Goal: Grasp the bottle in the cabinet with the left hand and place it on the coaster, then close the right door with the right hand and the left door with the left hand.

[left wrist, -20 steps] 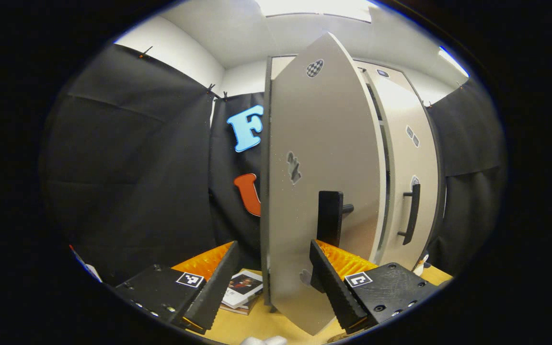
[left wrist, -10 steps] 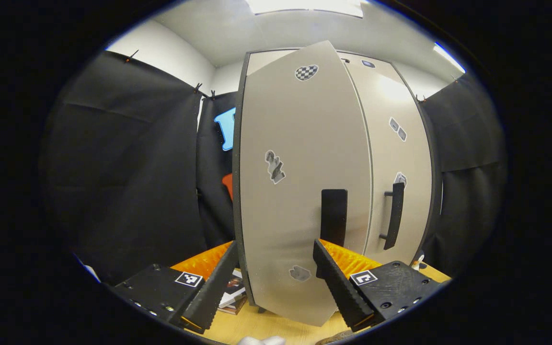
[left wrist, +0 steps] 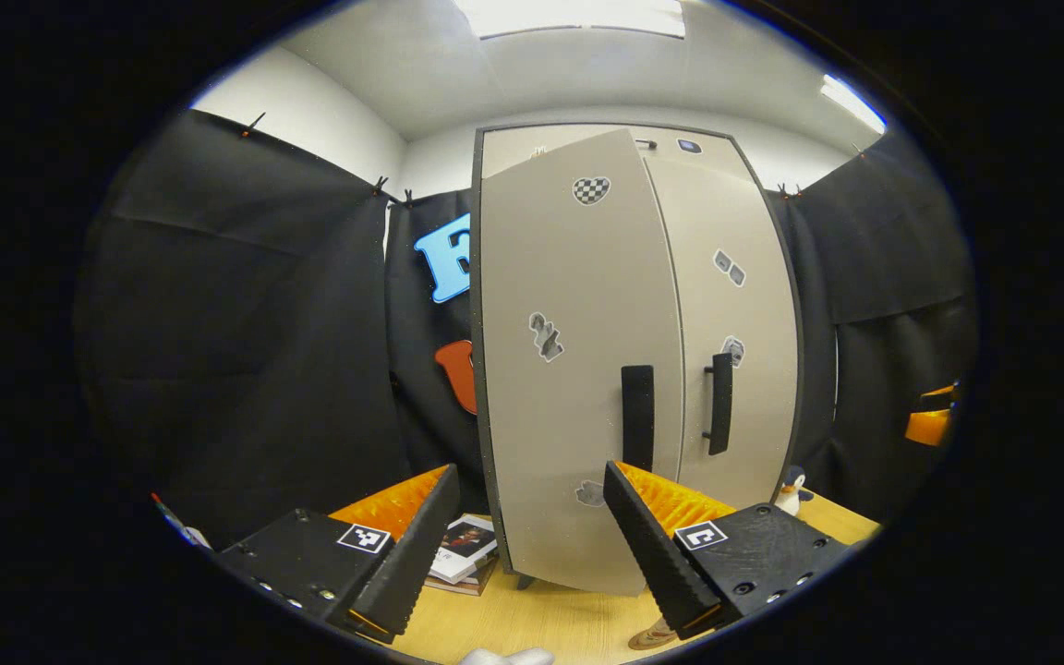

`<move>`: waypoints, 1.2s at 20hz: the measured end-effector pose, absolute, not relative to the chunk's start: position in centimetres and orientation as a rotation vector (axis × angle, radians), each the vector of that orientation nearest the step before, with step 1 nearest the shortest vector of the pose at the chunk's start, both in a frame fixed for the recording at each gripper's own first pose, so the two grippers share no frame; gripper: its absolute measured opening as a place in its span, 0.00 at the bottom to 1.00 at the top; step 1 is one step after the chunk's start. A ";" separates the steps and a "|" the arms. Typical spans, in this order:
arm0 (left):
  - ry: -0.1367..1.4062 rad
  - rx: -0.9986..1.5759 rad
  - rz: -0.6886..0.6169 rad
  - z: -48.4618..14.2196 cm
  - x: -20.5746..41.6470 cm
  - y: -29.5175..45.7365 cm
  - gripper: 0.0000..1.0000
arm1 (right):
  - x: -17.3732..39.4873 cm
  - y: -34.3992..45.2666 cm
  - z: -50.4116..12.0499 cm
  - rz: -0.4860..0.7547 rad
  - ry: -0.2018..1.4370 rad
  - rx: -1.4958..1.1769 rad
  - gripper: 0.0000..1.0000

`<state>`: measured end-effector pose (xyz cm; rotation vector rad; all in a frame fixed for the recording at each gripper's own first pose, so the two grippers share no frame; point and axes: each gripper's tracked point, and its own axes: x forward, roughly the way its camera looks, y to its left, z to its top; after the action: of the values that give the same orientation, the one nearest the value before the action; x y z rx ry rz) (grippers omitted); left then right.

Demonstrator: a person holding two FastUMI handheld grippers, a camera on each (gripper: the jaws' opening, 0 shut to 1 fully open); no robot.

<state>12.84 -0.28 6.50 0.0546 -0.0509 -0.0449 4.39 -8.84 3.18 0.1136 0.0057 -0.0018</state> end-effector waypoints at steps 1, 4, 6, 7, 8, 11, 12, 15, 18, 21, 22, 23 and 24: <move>-0.050 0.058 -0.050 6.3 12.1 -0.3 0.95 | 4.4 -8.3 3.3 -0.006 0.002 0.115 0.81; -0.051 0.069 -0.068 5.2 9.6 0.3 0.95 | 3.9 -7.1 4.2 -0.052 -0.037 0.073 0.81; -0.043 0.060 -0.071 4.3 8.6 1.1 0.96 | 3.6 -5.8 4.1 -0.061 -0.046 0.062 0.81; -0.029 0.052 -0.077 3.7 8.3 1.4 0.95 | 3.5 -5.0 3.9 -0.059 -0.044 0.068 0.81; -0.020 0.045 -0.083 3.4 8.1 1.6 0.95 | 3.3 -4.3 3.8 -0.061 -0.039 0.074 0.81; -0.017 0.045 -0.089 3.2 7.5 2.8 0.96 | 2.5 -2.5 3.2 -0.062 -0.027 0.084 0.81; -0.019 0.048 -0.089 3.1 7.5 3.2 0.95 | 2.3 -2.1 3.1 -0.064 -0.025 0.082 0.81; -0.016 0.047 -0.101 3.0 6.8 3.7 0.95 | 1.6 -1.3 2.2 -0.072 -0.012 0.074 0.81; -0.024 0.051 -0.104 3.3 6.0 4.1 0.96 | 1.2 -1.0 2.4 -0.077 -0.014 0.070 0.81; -0.027 0.047 -0.117 3.4 5.4 4.2 0.95 | 0.7 -1.0 2.7 -0.096 -0.026 0.068 0.81; -0.026 0.051 -0.121 3.4 5.2 4.2 0.96 | 0.5 -1.1 2.7 -0.103 -0.028 0.068 0.81; -0.025 0.055 -0.123 3.3 4.9 4.3 0.96 | 0.3 -1.1 2.7 -0.107 -0.028 0.068 0.81; -0.024 0.056 -0.124 3.3 4.8 4.4 0.96 | 0.1 -1.2 2.6 -0.110 -0.026 0.068 0.81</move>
<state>4.81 4.42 3.30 0.0559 -0.0236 -0.1237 0.15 -1.15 2.59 0.0680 -0.0257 -0.1095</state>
